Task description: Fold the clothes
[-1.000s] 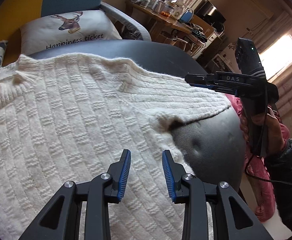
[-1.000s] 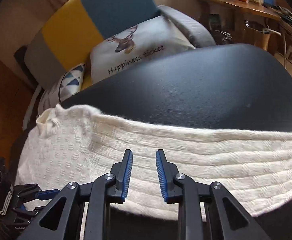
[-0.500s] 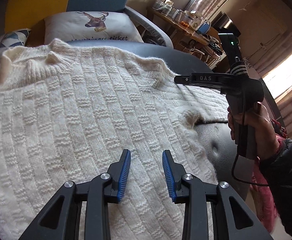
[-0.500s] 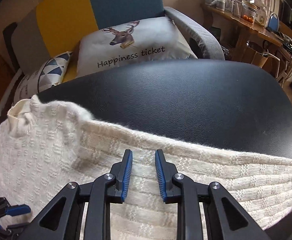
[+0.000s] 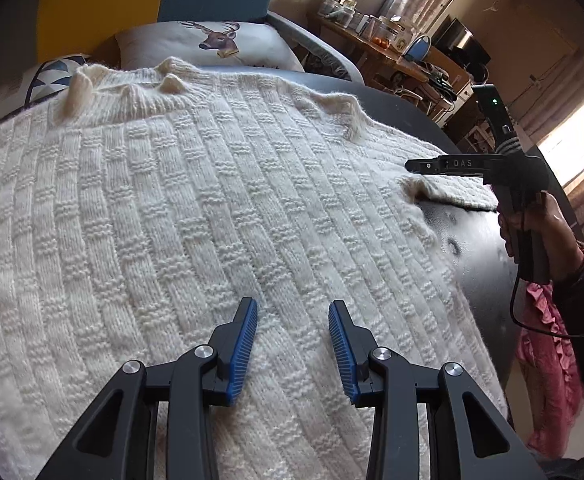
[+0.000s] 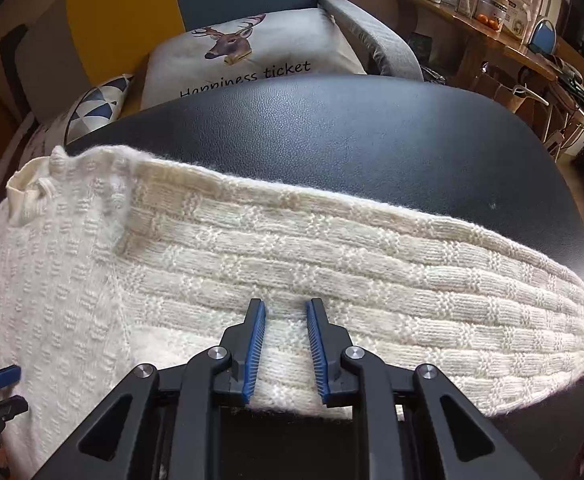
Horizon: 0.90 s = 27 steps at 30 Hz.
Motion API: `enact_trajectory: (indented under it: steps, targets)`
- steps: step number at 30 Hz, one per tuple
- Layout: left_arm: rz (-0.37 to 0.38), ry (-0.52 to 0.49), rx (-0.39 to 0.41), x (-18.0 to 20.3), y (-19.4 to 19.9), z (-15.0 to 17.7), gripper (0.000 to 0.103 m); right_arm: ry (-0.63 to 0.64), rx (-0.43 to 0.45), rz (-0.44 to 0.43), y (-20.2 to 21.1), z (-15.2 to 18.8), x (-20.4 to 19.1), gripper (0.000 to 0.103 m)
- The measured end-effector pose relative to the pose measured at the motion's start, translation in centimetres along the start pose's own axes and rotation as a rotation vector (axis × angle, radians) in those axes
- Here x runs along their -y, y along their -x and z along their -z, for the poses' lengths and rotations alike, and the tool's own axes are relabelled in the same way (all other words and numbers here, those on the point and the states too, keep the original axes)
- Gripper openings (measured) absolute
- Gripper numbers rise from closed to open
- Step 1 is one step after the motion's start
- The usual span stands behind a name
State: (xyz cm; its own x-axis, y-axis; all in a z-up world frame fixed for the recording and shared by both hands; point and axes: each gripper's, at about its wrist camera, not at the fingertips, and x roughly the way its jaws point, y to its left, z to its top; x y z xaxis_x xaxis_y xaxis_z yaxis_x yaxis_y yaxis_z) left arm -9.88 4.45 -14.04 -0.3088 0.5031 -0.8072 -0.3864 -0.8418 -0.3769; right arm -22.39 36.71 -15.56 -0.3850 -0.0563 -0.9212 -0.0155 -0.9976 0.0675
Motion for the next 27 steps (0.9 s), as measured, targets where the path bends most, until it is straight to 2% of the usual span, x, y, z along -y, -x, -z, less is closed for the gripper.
enact_trajectory:
  steps: [3, 6, 10, 14, 15, 17, 20, 23, 27]
  targets:
    - [0.025, 0.036, 0.012, -0.3, 0.7, -0.1, 0.038, -0.019, 0.014, -0.008, 0.7, -0.3, 0.0, 0.021]
    - [0.034, 0.031, 0.067, -0.7, 2.4, -1.2, 0.038, -0.042, 0.078, -0.122, 2.6, -0.8, -0.6, 0.022]
    - [-0.023, -0.039, 0.135, -0.6, 3.3, -5.8, 0.039, 0.004, 0.129, -0.243, 3.3, -2.4, -3.7, 0.022]
    - [-0.131, -0.107, 0.152, -1.0, 1.5, -10.8, 0.038, 0.102, 0.124, -0.317, 2.3, -4.2, -7.5, 0.022]
    - [-0.144, -0.091, 0.151, -1.8, 1.0, -11.8, 0.038, 0.124, 0.119, -0.315, 1.7, -4.6, -8.4, 0.022]
    - [-0.138, -0.037, 0.136, -3.7, -0.1, -13.4, 0.038, 0.157, 0.101, -0.257, 0.2, -5.1, -9.8, 0.022]
    - [-0.16, 0.012, 0.089, -5.9, -2.4, -14.7, 0.038, 0.102, 0.051, -0.184, -2.5, -5.4, -9.0, 0.019]
    - [-0.181, 0.031, 0.046, -7.4, -4.6, -14.4, 0.035, 0.037, 0.086, -0.224, -3.1, -5.2, -7.2, 0.014]
    - [-0.092, 0.051, 0.116, -8.2, -2.0, -13.7, 0.036, -0.008, 0.079, -0.269, -2.3, -5.5, -6.9, 0.018]
